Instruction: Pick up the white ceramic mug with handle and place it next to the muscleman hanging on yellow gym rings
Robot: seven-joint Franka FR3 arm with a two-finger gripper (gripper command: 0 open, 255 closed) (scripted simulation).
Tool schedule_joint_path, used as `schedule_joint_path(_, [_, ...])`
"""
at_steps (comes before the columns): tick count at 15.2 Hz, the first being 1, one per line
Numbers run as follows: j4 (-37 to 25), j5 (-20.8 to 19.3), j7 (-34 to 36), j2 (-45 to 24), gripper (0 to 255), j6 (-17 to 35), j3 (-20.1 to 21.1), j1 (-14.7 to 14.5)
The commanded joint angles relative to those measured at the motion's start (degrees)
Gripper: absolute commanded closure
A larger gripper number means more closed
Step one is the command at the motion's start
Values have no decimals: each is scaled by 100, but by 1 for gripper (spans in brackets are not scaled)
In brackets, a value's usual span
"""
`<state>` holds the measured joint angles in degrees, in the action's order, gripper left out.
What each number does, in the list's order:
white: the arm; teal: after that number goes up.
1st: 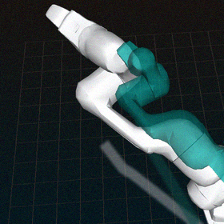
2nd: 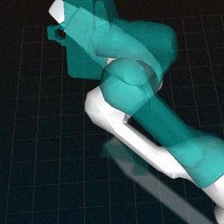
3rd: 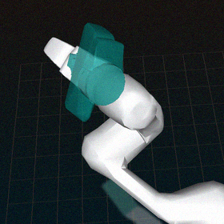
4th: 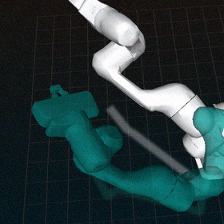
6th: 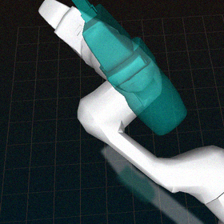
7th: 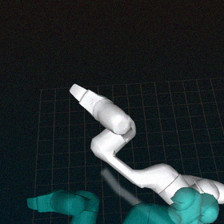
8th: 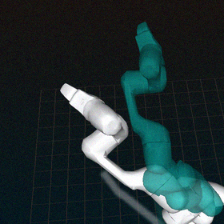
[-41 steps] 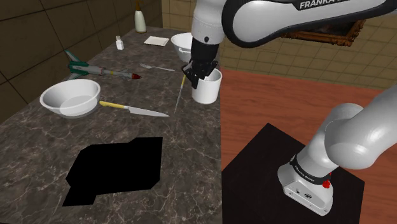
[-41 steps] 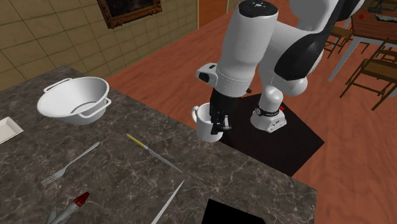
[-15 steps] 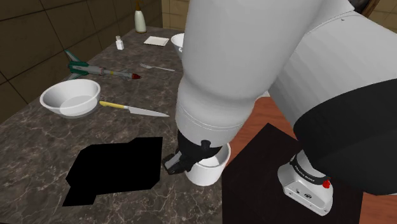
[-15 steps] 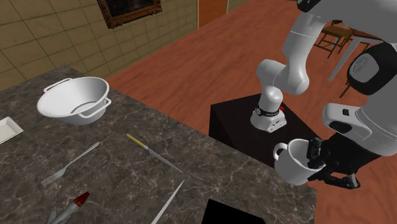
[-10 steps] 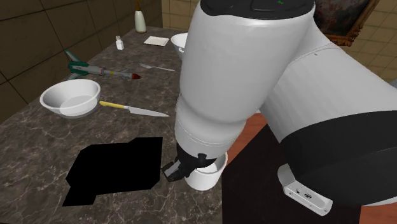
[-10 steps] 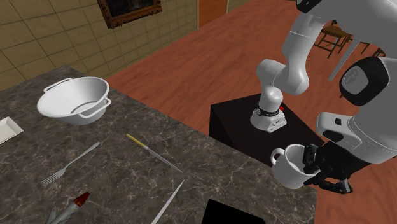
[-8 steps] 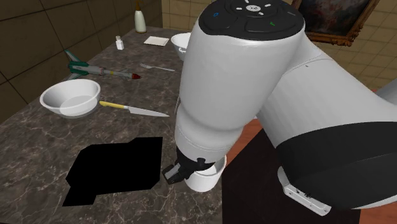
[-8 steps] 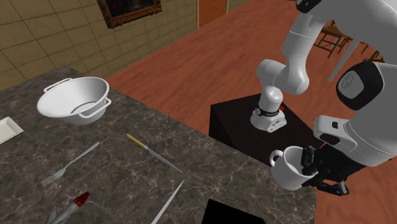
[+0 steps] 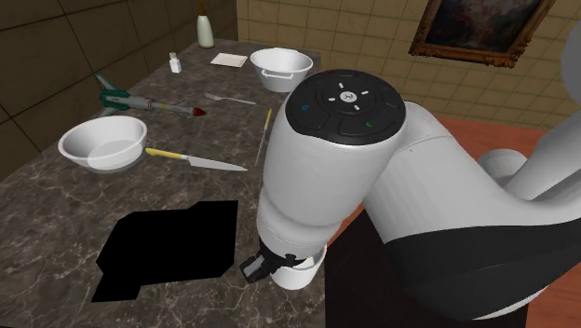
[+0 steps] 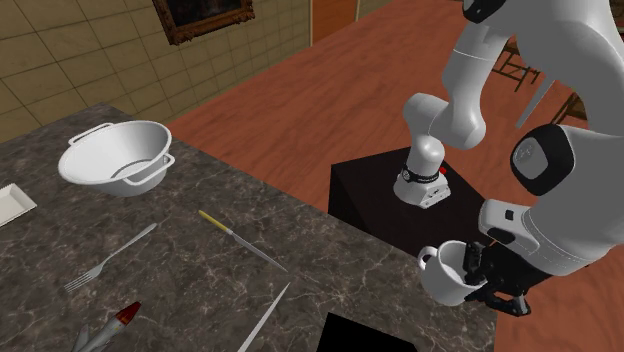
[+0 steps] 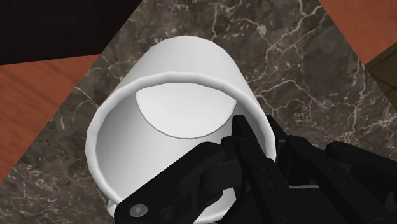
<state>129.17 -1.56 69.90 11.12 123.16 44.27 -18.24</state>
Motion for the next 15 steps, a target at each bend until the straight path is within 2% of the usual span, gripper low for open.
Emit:
schedule_joint_path(1, [91,-77,77,-94,255,163,43,18])
schedule_joint_path(11, [461,-613,559,-643,255,897,221,123])
schedule_joint_path(15, [461,-613,559,-643,255,897,220,121])
